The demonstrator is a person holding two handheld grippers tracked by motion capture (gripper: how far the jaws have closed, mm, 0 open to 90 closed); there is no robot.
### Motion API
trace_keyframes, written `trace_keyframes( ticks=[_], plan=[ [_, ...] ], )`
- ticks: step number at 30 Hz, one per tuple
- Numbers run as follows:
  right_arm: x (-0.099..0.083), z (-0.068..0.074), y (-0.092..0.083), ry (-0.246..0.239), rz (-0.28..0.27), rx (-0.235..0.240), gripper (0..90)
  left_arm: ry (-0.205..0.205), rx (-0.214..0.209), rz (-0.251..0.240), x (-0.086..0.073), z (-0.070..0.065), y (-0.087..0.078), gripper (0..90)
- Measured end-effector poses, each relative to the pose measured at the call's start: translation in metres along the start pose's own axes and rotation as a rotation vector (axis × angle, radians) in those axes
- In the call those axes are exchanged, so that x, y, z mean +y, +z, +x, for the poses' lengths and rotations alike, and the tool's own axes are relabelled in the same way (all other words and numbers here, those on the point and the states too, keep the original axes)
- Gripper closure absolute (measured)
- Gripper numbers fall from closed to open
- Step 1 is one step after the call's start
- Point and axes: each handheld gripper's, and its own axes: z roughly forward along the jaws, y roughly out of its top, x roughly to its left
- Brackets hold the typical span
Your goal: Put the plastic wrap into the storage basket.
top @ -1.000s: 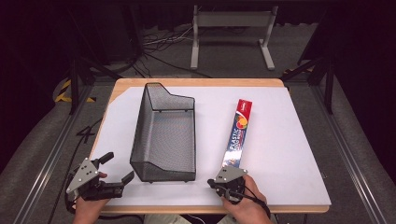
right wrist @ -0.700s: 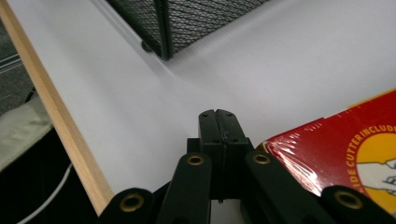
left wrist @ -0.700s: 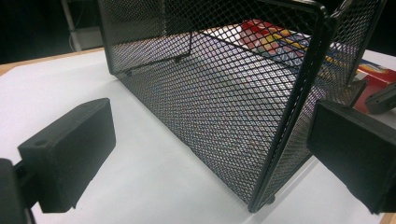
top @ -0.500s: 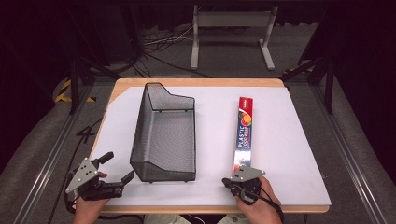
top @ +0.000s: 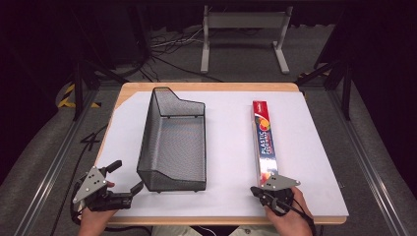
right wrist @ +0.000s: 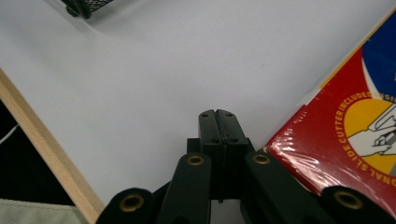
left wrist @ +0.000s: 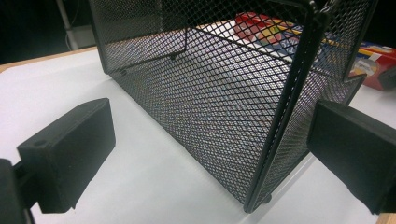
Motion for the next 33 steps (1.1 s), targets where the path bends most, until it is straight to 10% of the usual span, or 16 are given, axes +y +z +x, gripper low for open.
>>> trace_keyframes(
  ticks=[33],
  plan=[
    [-0.019,-0.076,-0.033,0.142,0.009,-0.191,90.0,-0.012,0.01,0.016,-0.001,0.001,0.001,1.9]
  ],
)
